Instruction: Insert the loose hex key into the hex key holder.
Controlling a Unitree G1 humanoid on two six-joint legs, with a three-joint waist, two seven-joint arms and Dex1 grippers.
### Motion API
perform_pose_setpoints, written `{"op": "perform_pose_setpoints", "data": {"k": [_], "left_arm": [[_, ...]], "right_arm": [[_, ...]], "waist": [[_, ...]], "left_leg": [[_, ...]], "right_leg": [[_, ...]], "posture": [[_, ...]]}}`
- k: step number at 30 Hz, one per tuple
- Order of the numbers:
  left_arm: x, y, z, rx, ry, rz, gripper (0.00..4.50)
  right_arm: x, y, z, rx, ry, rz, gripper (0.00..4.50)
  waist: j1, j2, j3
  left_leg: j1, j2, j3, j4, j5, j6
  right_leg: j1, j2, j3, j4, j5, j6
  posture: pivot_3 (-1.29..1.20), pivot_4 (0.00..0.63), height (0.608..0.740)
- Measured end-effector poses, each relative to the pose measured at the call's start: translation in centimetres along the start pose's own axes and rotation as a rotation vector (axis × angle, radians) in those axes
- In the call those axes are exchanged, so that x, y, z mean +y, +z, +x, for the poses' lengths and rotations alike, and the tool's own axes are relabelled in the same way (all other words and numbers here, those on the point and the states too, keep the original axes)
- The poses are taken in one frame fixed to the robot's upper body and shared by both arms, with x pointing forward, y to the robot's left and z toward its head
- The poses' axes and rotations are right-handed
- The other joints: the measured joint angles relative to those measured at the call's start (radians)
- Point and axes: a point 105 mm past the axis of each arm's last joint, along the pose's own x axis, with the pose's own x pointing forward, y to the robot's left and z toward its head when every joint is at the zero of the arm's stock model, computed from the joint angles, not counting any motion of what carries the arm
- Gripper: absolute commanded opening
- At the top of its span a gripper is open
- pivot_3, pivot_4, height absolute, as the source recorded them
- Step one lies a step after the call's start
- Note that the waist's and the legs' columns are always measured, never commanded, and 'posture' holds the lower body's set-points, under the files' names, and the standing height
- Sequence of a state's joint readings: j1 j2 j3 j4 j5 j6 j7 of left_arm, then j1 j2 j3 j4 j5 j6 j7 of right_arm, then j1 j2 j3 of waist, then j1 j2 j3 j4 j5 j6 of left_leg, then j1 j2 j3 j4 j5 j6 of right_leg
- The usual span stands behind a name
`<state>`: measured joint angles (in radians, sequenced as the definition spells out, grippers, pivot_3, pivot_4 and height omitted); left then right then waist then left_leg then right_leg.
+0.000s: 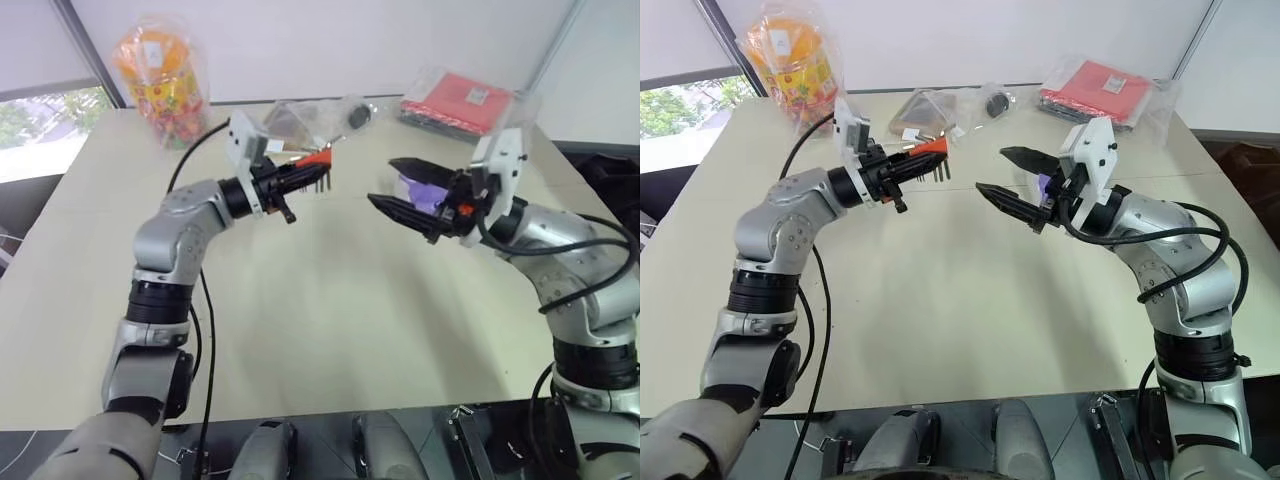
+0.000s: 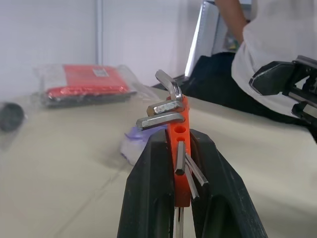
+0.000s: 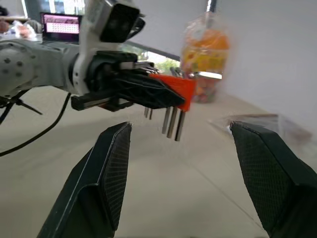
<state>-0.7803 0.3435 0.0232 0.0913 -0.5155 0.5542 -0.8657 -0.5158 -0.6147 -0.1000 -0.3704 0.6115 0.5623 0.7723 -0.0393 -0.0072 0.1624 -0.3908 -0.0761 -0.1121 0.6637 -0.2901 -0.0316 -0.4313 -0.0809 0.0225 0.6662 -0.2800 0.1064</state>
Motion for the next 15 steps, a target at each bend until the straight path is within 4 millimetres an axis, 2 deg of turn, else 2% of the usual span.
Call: {"op": "perform_pose_setpoints", "data": {"k": [7,10,15], "left_arm": [[-1.5,-2.4,0.6,0.038,-0.038,-0.158,0.0],[-2.2,-4.3,0.9,0.082,-0.043,-0.251,0.0],[-2.8,-5.7,1.9,0.115,-0.042,-0.413,0.0]], "right_arm": [[0.7,-1.3,-0.6,0.086,0.021,-0.034,3.27],[1.0,-2.8,-1.7,0.167,0.024,-0.038,3.27],[1.9,-4.2,-4.1,0.279,0.031,-0.051,3.27]], "waist": [[0.026,0.0,0.0],[0.032,-0.001,0.001],[0.036,-0.001,0.001]], "left_leg": [[0.0,-0.001,0.0,0.002,0.0,0.0],[-0.001,-0.001,0.0,0.002,0.0,0.0],[0.0,-0.002,0.0,0.002,0.0,0.0]], "right_leg": [[0.001,0.0,0.0,-0.001,0.0,0.0],[0.001,0.0,0.0,-0.001,0.0,0.0],[0.002,0.0,0.0,-0.002,0.0,0.0]], "posture": [[0.0,0.15,0.74],[0.0,0.15,0.74],[0.0,0.15,0.74]]}}
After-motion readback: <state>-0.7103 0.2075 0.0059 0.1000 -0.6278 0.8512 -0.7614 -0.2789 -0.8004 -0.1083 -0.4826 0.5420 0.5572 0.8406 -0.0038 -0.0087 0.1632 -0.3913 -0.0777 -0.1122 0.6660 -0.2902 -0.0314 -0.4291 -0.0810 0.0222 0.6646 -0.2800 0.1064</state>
